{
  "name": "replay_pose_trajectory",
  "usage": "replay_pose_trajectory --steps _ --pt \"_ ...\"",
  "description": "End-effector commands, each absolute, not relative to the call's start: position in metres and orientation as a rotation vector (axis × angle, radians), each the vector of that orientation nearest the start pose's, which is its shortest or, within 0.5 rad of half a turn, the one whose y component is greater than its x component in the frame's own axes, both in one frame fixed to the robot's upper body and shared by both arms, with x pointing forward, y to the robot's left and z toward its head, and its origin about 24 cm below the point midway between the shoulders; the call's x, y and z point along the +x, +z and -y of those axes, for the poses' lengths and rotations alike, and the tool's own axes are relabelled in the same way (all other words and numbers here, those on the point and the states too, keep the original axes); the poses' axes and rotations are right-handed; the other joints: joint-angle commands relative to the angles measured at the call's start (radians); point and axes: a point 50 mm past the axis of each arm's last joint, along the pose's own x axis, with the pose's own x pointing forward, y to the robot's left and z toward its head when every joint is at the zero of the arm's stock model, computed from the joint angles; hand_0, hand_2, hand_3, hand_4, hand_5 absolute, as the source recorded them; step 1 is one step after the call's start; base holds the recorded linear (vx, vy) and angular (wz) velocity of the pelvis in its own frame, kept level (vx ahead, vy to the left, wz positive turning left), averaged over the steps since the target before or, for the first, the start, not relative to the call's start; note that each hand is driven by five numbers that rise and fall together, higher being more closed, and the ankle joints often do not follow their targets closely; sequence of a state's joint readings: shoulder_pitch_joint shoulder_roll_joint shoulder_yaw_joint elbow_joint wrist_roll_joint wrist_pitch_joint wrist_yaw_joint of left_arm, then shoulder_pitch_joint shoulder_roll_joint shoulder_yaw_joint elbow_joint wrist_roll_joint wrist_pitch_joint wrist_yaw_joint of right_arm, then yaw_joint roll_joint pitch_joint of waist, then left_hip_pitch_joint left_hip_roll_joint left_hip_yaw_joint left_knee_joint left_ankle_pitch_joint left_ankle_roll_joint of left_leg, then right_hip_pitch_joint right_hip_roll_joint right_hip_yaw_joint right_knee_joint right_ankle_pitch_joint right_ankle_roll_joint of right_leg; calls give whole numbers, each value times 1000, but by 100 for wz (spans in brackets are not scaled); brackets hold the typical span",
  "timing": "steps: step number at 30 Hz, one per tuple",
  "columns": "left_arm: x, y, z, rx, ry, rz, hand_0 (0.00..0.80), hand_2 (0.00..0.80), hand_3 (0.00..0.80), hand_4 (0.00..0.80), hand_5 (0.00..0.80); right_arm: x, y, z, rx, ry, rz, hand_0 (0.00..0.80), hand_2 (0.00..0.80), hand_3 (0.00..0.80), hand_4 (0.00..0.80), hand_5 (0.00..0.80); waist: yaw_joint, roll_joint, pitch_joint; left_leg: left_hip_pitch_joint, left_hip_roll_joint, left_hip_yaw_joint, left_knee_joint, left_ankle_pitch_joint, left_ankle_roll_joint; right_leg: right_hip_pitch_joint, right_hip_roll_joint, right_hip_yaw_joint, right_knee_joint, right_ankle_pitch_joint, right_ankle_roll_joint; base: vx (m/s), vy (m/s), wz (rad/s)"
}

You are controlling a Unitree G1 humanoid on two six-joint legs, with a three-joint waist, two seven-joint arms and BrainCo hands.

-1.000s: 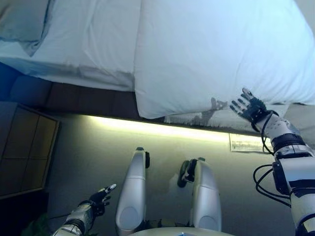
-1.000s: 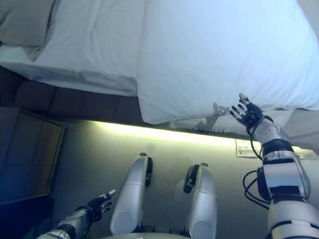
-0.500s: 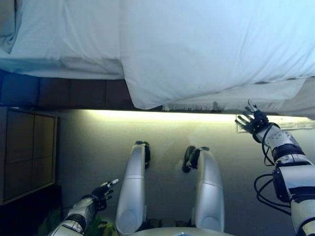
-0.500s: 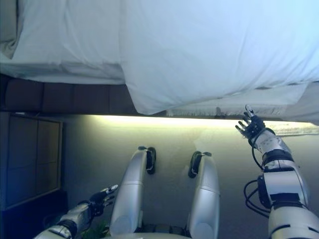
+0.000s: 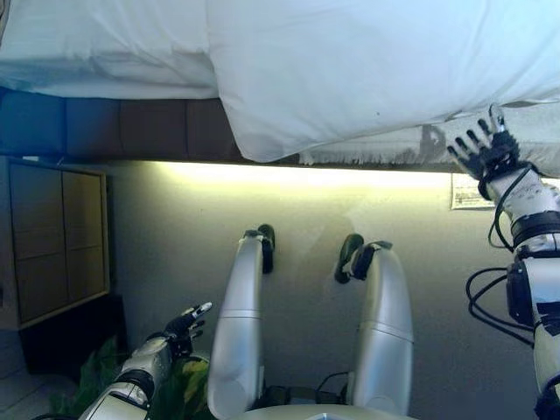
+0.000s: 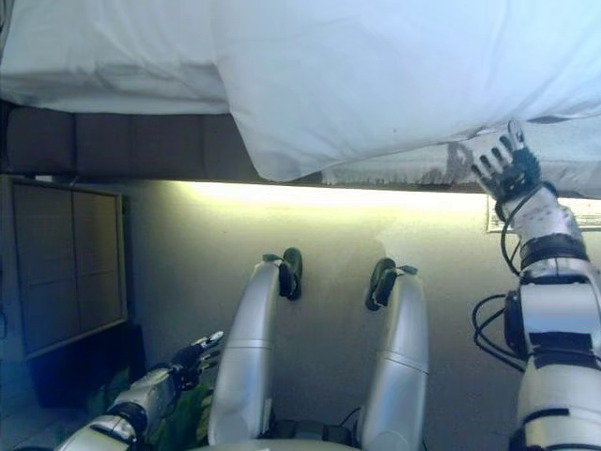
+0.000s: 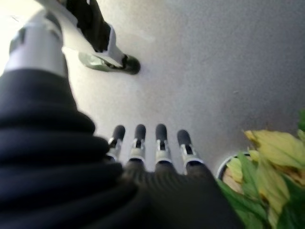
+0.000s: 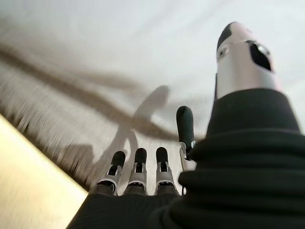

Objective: Make the bed neatly

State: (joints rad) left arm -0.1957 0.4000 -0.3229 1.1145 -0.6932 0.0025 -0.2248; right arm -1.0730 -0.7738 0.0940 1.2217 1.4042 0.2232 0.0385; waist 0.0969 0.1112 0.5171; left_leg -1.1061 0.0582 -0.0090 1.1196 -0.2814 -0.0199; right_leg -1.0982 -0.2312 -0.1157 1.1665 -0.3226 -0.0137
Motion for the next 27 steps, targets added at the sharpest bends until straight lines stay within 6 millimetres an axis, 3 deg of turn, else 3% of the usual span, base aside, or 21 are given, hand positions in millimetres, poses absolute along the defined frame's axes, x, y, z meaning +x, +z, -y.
replay_pose_trajectory --steps 1,8,14,18,27 --pt "155 -130 -251 -184 65 -971 0 0 0 0 0 370 225 353 852 -270 157 0 0 0 0 0 16 38 -10 33 -13 40 -168 87 44 16 9 -11 -24 18 -37 0 0 0" --pt "154 -128 -251 -182 64 -943 0 0 0 0 0 371 279 349 829 -222 301 0 0 0 0 0 46 40 -12 48 -15 25 -187 104 31 44 -1 -32 -36 20 -37 2 -15 6" --pt "147 -123 -271 -138 86 -950 0 0 0 0 0 371 338 327 736 -65 476 0 0 0 0 0 73 20 -25 86 -14 8 -227 116 18 96 1 -56 -76 24 -38 -4 -61 7" --pt "144 -122 -277 -128 81 -945 0 0 0 0 0 374 338 317 689 23 437 0 0 0 0 0 79 1 -41 140 -3 6 -254 116 18 155 7 -68 -112 21 -44 9 -14 5" --pt "137 -127 -273 -102 37 -974 0 0 0 0 0 372 310 335 728 -21 324 0 0 0 0 0 80 -13 -70 194 9 10 -229 89 32 220 1 -75 -127 17 -41 64 22 0"
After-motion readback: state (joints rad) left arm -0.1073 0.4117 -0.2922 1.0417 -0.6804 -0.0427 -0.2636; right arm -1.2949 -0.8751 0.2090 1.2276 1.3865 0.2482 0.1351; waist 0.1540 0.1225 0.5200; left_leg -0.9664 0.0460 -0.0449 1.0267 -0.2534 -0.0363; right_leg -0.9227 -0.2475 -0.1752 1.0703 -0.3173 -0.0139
